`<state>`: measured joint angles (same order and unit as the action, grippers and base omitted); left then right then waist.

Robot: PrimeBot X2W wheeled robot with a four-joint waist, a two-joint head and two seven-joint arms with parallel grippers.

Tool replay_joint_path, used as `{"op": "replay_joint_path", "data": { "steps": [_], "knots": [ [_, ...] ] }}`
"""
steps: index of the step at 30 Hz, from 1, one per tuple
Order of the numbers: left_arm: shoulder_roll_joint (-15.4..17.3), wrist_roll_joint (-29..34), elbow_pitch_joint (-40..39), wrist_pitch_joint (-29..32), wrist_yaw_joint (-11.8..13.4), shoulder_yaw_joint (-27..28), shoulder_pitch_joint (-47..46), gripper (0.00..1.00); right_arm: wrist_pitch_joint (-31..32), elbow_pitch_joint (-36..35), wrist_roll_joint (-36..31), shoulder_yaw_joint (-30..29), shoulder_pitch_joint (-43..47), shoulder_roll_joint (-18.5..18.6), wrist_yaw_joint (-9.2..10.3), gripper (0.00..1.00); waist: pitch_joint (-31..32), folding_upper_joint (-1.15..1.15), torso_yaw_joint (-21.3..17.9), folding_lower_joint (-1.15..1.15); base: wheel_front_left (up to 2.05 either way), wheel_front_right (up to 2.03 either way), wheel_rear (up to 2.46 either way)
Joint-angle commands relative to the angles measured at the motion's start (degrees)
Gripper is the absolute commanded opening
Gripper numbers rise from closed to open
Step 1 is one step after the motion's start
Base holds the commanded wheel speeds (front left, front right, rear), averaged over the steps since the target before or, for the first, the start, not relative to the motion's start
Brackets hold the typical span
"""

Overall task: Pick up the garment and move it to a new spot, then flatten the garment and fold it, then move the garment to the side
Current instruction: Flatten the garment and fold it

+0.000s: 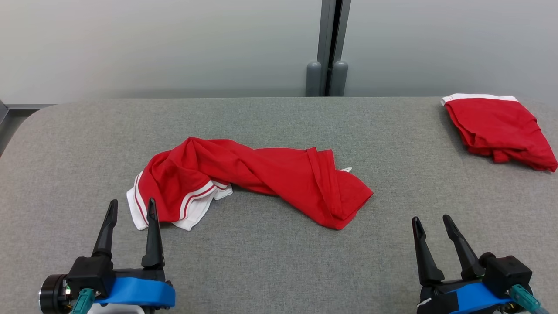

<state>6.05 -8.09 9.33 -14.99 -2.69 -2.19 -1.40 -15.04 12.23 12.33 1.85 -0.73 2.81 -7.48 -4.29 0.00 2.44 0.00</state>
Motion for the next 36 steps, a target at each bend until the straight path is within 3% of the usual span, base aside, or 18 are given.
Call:
{"op": "replay_joint_path", "data": {
  "steps": [1,8,19,36],
  "knots": [
    [-0.3,0.5,-0.3,-0.3,-0.2,0.4,0.1,1.0,-0.2,0.1,0.2,0.1,0.6,0.2,-0.03,1.0,0.0,0.0,0.0,0.0,0.0,0.0,0.0],
    [-1.3,2.4,1.7,-0.3,-2.1,1.8,-1.1,1.0,-0.2,0.3,0.2,0.2,0.0,0.2,-0.03,1.0,-0.3,0.0,-0.6,0.0,0.0,0.0,0.0],
    [-1.0,4.4,11.6,-0.3,-4.3,-2.5,-5.9,1.0,-0.2,0.4,0.2,1.0,-1.4,0.2,-0.03,1.0,-2.8,0.0,-3.5,0.0,0.0,0.0,0.0],
    [2.3,5.4,29.0,-0.3,-4.4,-3.1,-14.1,1.0,-0.2,0.0,-0.3,1.1,-4.1,0.2,-0.03,1.0,-8.1,0.0,-7.1,0.0,0.0,0.0,0.0]
  ]
}}
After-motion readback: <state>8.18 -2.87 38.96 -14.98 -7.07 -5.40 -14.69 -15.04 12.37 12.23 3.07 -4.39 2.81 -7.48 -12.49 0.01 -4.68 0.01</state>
